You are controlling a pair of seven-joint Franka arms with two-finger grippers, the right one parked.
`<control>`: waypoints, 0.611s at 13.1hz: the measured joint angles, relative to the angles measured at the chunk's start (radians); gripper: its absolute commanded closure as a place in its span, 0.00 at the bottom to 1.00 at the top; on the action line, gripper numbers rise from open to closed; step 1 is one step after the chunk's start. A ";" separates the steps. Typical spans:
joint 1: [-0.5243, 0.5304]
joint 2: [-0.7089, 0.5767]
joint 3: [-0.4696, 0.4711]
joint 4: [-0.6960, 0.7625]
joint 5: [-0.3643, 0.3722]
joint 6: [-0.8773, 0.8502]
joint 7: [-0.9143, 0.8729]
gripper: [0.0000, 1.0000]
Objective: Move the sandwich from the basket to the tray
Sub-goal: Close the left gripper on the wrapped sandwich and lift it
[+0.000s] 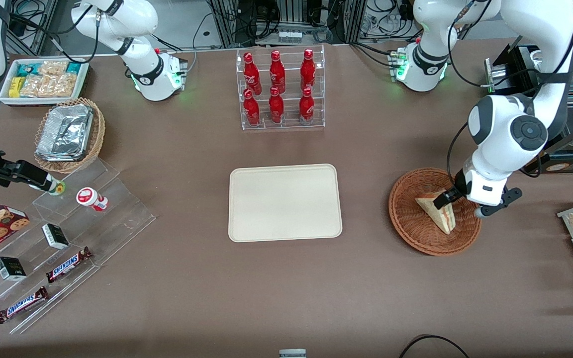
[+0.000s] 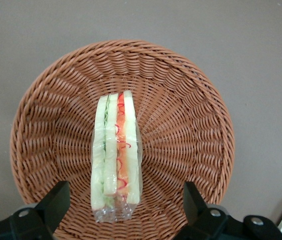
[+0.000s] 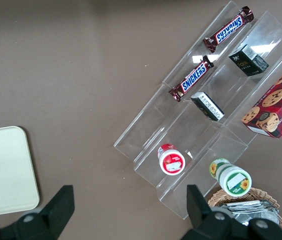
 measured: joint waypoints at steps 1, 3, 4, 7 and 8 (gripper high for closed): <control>0.000 0.011 0.000 0.000 0.000 0.006 -0.024 0.00; 0.000 0.029 0.000 -0.001 0.000 0.010 -0.034 0.00; 0.000 0.037 0.000 -0.002 0.000 0.010 -0.034 0.00; 0.000 0.063 0.000 -0.003 0.000 0.009 -0.034 0.00; 0.000 0.074 0.000 -0.004 0.000 0.009 -0.034 0.00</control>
